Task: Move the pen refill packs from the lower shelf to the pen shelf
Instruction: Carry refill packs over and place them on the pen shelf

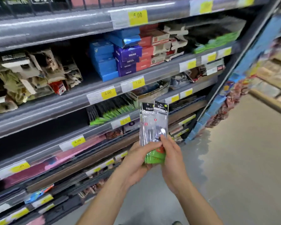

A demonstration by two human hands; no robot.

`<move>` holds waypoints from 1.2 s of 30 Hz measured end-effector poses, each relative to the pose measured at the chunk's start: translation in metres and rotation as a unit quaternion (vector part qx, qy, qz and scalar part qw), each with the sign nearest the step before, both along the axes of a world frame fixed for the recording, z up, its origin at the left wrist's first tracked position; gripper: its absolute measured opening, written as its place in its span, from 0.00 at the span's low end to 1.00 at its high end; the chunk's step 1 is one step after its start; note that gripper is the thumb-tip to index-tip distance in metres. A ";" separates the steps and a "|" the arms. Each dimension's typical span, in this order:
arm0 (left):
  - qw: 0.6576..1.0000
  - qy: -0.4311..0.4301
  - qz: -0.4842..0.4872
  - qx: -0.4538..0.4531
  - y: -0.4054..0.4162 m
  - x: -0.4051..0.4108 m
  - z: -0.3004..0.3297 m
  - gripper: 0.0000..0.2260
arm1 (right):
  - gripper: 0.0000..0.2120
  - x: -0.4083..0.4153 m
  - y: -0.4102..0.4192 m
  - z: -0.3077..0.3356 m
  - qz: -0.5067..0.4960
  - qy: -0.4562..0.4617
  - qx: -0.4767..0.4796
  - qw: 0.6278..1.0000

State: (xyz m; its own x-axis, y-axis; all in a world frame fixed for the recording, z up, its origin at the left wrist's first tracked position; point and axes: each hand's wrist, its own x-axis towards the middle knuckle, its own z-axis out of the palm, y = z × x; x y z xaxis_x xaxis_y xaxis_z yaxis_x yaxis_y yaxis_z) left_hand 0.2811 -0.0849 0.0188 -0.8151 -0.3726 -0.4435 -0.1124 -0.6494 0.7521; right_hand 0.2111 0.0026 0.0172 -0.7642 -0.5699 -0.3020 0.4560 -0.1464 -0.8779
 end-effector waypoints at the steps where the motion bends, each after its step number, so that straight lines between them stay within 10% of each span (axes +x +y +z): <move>1: 1.000 0.004 -0.005 -0.009 0.010 -0.011 0.004 0.16 | 0.11 -0.010 0.014 0.004 -0.002 0.012 -0.014 1.000; 16: 0.997 0.069 -0.016 -0.002 0.147 -0.201 0.054 0.09 | 0.05 -0.204 0.195 0.052 -0.002 0.268 0.049 0.962; 22: 0.998 0.034 0.039 -0.028 0.146 -0.254 0.061 0.23 | 0.14 -0.273 0.195 0.060 0.021 0.272 0.074 0.959; 36: 0.993 0.079 0.087 -0.032 0.097 -0.389 0.060 0.18 | 0.19 -0.412 0.146 0.077 0.129 0.202 0.087 0.967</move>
State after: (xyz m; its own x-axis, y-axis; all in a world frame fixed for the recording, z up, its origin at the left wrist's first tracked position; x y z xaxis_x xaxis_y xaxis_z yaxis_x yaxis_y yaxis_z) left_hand -0.1076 0.0118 0.0792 -0.7940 -0.5366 -0.2858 0.1195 -0.5987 0.7920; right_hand -0.2008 0.1490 0.0942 -0.6786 -0.7252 -0.1170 0.0732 0.0918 -0.9931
